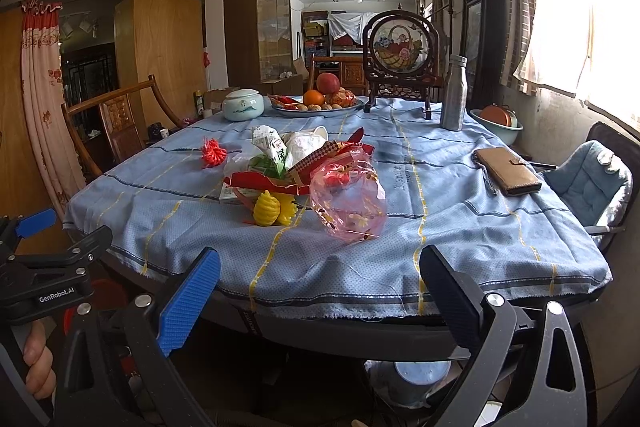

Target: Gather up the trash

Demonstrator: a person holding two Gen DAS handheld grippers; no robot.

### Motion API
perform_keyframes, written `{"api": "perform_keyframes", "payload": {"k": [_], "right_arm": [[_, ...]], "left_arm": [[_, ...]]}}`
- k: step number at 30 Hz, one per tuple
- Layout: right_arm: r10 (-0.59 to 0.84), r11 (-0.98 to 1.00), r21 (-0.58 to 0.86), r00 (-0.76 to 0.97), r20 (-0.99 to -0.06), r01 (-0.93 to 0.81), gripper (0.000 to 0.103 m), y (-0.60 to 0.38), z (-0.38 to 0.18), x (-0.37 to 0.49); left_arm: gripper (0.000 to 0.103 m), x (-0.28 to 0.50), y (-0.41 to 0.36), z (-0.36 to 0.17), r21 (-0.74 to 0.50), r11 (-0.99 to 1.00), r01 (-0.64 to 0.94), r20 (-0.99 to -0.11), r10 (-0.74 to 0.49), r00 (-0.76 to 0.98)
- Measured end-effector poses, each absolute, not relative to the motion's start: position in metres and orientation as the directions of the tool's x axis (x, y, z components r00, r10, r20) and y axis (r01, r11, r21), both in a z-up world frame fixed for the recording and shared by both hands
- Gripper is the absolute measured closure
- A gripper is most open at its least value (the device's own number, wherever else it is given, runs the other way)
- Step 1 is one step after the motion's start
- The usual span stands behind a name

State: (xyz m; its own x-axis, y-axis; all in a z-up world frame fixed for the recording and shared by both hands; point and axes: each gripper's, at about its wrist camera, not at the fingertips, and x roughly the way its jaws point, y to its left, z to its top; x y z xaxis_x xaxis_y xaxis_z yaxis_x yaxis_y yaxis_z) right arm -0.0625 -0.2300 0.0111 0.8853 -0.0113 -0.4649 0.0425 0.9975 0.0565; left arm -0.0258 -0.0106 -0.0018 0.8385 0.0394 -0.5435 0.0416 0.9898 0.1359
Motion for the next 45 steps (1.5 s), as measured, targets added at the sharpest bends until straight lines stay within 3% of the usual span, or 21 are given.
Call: {"api": "perform_keyframes", "payload": {"k": [25, 37, 45], "right_arm": [[-0.02, 0.997, 0.058, 0.874, -0.486, 0.055, 0.005, -0.236, 0.003, -0.054], [-0.039, 0.988, 0.107, 0.862, -0.505, 0.107, 0.005, -0.279, -0.011, -0.03], [0.035, 0.995, 0.1, 0.841, -0.54, 0.022, 0.005, -0.266, -0.018, 0.031]], "left_arm": [[0.006, -0.015, -0.01, -0.013, 0.139, 0.99, 0.035, -0.576, 0.052, 0.816], [0.006, 0.016, 0.001, -0.037, 0.087, 0.994, 0.066, -0.656, 0.007, 0.754], [0.006, 0.047, 0.002, -0.048, 0.042, 0.996, 0.079, -0.71, -0.026, 0.704]]}}
